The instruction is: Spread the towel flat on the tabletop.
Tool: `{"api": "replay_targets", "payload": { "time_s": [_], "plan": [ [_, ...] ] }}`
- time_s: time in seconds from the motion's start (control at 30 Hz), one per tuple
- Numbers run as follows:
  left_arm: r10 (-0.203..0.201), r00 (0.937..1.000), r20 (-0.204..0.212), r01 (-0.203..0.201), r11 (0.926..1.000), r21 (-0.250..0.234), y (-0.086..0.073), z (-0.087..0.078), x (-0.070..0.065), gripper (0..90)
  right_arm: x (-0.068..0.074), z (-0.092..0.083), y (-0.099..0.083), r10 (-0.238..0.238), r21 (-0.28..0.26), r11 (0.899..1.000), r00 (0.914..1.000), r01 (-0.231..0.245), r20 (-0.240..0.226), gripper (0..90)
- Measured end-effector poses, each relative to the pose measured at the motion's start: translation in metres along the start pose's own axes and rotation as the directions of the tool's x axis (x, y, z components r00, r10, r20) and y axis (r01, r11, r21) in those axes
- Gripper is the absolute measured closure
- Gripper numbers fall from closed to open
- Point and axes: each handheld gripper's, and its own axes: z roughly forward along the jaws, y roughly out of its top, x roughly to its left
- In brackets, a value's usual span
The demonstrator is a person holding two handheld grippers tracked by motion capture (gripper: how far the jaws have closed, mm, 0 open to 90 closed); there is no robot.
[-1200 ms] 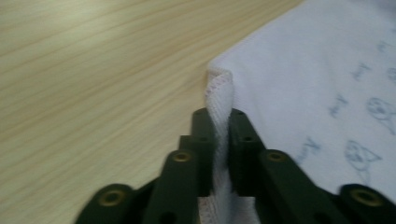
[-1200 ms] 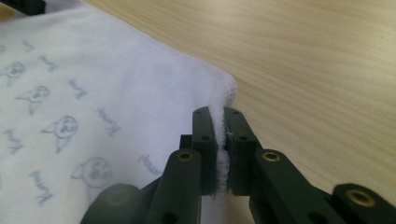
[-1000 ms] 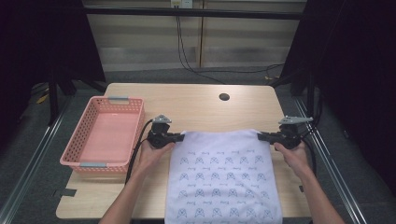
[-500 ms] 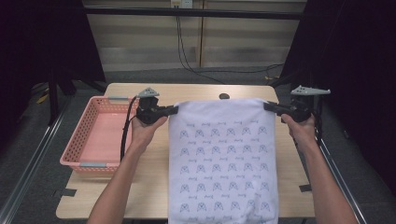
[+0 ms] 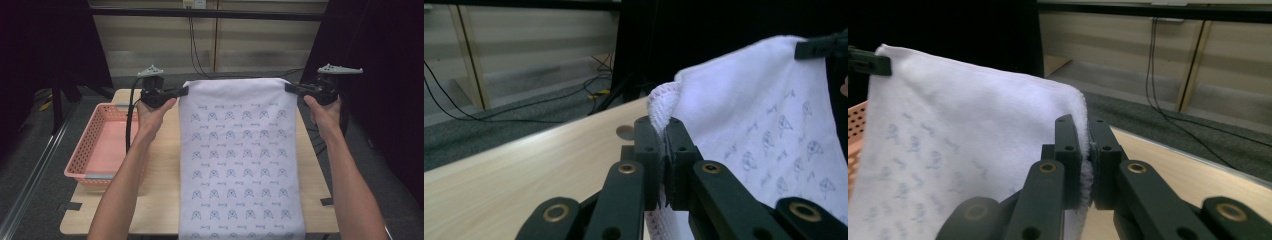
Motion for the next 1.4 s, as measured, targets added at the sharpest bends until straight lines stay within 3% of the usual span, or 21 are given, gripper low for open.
{"api": "replay_targets", "payload": {
  "time_s": [0.1,0.2,0.43,0.47,0.53,0.67,0.73,0.77,0.83,0.9,0.93,0.97,1.0,1.03,1.07,1.1,1.17,1.23,1.27,1.3,1.4],
  "plan": [
    [0.007,0.9994,0.033,-0.009,0.9995,0.031,-0.018,0.001,-0.008,86.7,0.003,-0.001,-0.018,0.002,0.05,0.999,0.9999,-0.001,-0.017,85.7],
    [0.003,0.998,0.063,-0.006,0.9985,0.055,-0.036,-0.005,-0.02,86.7,0.007,-0.009,-0.038,0.02,0.055,0.998,0.9989,-0.018,-0.043,85.8],
    [0.008,0.9915,0.13,-0.02,0.9956,0.092,-0.08,-0.04,-0.054,86.7,0.039,-0.052,-0.078,0.002,0.049,0.999,0.9913,0.005,-0.132,85.8],
    [0.013,0.992,0.125,-0.026,0.9945,0.102,-0.088,-0.044,-0.06,86.7,0.045,-0.057,-0.086,0.003,0.065,0.998,0.9889,0.007,-0.149,85.8],
    [0.001,0.9875,0.158,-0.021,0.9915,0.129,-0.106,-0.05,-0.068,86.7,0.057,-0.064,-0.103,-0.003,0.106,0.994,0.988,0.019,-0.154,85.8],
    [0.001,0.9845,0.175,-0.039,0.9762,0.213,-0.137,-0.065,-0.087,86.6,0.081,-0.082,-0.137,-0.019,0.169,0.984,0.9855,0.048,-0.168,85.8],
    [-0.017,0.9797,0.2,-0.028,0.9749,0.221,-0.147,-0.077,-0.094,86.6,0.088,-0.094,-0.152,-0.017,0.2,0.978,0.9853,0.052,-0.17,85.8],
    [-0.026,0.9804,0.195,-0.017,0.9763,0.216,-0.152,-0.083,-0.097,86.7,0.091,-0.099,-0.16,-0.001,0.216,0.976,0.9848,0.039,-0.174,85.8],
    [-0.067,0.9766,0.205,0.014,0.9679,0.251,-0.164,-0.088,-0.101,86.7,0.099,-0.105,-0.177,0.003,0.278,0.96,0.9854,0.045,-0.17,85.8],
    [-0.066,0.9757,0.209,-0.001,0.9518,0.307,-0.179,-0.085,-0.106,86.7,0.105,-0.107,-0.193,0.022,0.323,0.946,0.9839,0.037,-0.177,85.8],
    [-0.077,0.9744,0.211,-0.002,0.9359,0.352,-0.19,-0.081,-0.107,86.7,0.107,-0.107,-0.199,0.026,0.34,0.94,0.9838,0.037,-0.177,85.8],
    [-0.086,0.9737,0.211,0.001,0.9276,0.373,-0.196,-0.078,-0.107,86.7,0.109,-0.104,-0.208,0.024,0.375,0.926,0.9839,0.044,-0.177,85.8],
    [-0.09,0.9757,0.2,0.005,0.9198,0.392,-0.202,-0.074,-0.107,86.7,0.11,-0.103,-0.213,0.017,0.387,0.92,0.9851,0.051,-0.171,85.8],
    [-0.107,0.9732,0.204,0.013,0.9099,0.415,-0.208,-0.071,-0.107,86.6,0.111,-0.1,-0.219,0.033,0.408,0.912,0.9841,0.042,-0.174,85.8],
    [-0.102,0.9737,0.204,0.003,0.9006,0.435,-0.209,-0.068,-0.107,86.6,0.113,-0.096,-0.224,0.019,0.443,0.895,0.986,0.057,-0.165,85.8],
    [-0.091,0.9742,0.207,-0.012,0.8948,0.446,-0.21,-0.066,-0.108,86.6,0.112,-0.094,-0.225,0.01,0.461,0.885,0.9872,0.065,-0.159,85.8],
    [-0.08,0.975,0.207,-0.021,0.8955,0.445,-0.213,-0.063,-0.104,85.9,0.109,-0.088,-0.229,0.046,0.483,0.875,0.9867,0.035,-0.156,85.8],
    [-0.097,0.9713,0.217,-0.012,0.8918,0.452,-0.215,-0.061,-0.104,85.0,0.109,-0.083,-0.234,0.044,0.513,0.857,0.9868,0.042,-0.156,85.7],
    [-0.084,0.975,0.206,-0.021,0.8883,0.459,-0.215,-0.06,-0.105,85.1,0.11,-0.082,-0.235,0.041,0.521,0.852,0.987,0.047,-0.155,85.7],
    [-0.076,0.9781,0.194,-0.025,0.8803,0.474,-0.217,-0.058,-0.106,85.3,0.11,-0.081,-0.235,0.041,0.526,0.849,0.9873,0.046,-0.153,85.8],
    [-0.079,0.9776,0.195,-0.024,0.8795,0.475,-0.217,-0.054,-0.103,86.0,0.11,-0.08,-0.235,0.038,0.526,0.849,0.987,0.05,-0.156,85.9]
  ]
}}
